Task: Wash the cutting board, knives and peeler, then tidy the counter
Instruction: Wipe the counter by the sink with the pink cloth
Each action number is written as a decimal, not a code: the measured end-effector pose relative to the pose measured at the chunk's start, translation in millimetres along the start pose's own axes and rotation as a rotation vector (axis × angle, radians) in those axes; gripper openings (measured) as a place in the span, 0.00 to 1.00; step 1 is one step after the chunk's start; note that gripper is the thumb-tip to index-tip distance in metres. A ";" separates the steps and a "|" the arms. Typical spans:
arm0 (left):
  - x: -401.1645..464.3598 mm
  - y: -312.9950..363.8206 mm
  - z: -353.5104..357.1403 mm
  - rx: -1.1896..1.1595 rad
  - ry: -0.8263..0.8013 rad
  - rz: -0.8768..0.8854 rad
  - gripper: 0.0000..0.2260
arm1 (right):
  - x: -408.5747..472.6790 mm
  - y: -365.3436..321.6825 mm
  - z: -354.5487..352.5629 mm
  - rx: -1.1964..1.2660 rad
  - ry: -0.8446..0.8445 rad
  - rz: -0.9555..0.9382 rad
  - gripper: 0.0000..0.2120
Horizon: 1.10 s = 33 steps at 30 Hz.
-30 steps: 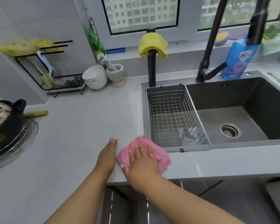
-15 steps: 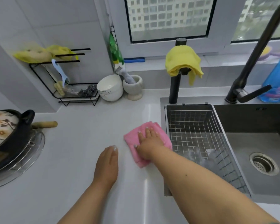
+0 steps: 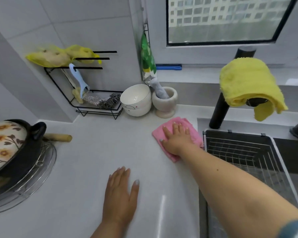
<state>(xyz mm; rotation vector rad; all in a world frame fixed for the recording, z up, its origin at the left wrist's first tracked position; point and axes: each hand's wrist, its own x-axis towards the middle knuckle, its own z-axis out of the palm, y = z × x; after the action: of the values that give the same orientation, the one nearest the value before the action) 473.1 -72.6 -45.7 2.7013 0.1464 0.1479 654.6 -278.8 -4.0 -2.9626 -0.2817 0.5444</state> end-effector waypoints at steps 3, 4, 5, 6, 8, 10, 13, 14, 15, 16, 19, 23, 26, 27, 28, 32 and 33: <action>1.1 0.6 -2.6 -0.007 -0.017 0.003 0.37 | -0.2 -33.8 11.6 -0.023 0.031 -0.154 0.28; 1.0 0.4 -3.0 -0.010 0.002 0.011 0.37 | -6.7 -45.5 17.6 -0.037 0.036 -0.216 0.28; 0.9 0.6 -3.6 -0.025 0.023 0.013 0.37 | -16.8 -55.6 24.0 -0.045 0.042 -0.279 0.28; 0.5 0.9 -4.9 -0.062 0.043 0.007 0.36 | -30.1 -62.9 31.3 -0.050 0.044 -0.341 0.27; -0.3 3.1 -11.6 -0.216 0.069 -0.050 0.34 | -62.0 -66.2 45.2 -0.065 0.039 -0.464 0.27; -0.8 3.7 -21.4 -0.441 0.101 -0.144 0.33 | -92.1 -54.2 52.3 -0.093 0.025 -0.547 0.26; -7.3 -8.6 -36.0 -0.563 0.174 -0.237 0.30 | -118.7 -23.4 47.8 -0.146 -0.020 -0.570 0.29; -11.7 -17.6 -39.6 -0.490 0.184 -0.232 0.28 | -120.7 -14.0 44.2 -0.163 -0.027 -0.555 0.31; -16.7 -28.6 -43.0 -0.380 0.185 -0.214 0.28 | -118.8 -5.6 40.5 -0.182 -0.025 -0.523 0.31; -21.8 -41.8 -45.5 -0.269 0.179 -0.195 0.30 | -113.2 1.6 36.4 -0.191 -0.016 -0.473 0.32; -33.4 -73.5 -49.6 -0.100 0.152 -0.238 0.35 | -79.6 14.3 22.6 -0.168 0.039 -0.276 0.33; -37.2 -79.4 -47.8 -0.084 0.160 -0.245 0.36 | -31.0 -8.8 14.8 -0.115 0.024 -0.163 0.28; -36.8 -80.5 -45.1 -0.066 0.162 -0.248 0.34 | -4.8 -48.0 10.4 -0.075 -0.011 -0.133 0.28; -37.2 -82.2 -44.0 -0.063 0.161 -0.244 0.34 | 2.0 -63.5 9.7 -0.071 -0.016 -0.145 0.28; -37.3 -83.9 -43.3 -0.060 0.164 -0.236 0.35 | 7.3 -80.1 9.3 -0.072 -0.020 -0.167 0.28; -36.4 -84.0 -43.5 -0.069 0.193 -0.222 0.34 | 12.2 -146.4 18.0 -0.100 -0.050 -0.312 0.28; -36.2 -83.9 -43.7 -0.076 0.199 -0.223 0.31 | 7.2 -160.9 22.7 -0.123 -0.053 -0.360 0.27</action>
<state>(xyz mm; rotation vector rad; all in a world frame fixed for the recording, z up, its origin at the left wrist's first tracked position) 425.1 16.5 -44.6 2.5684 0.4885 0.3470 627.1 -118.6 -3.9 -2.9093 -0.8600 0.5747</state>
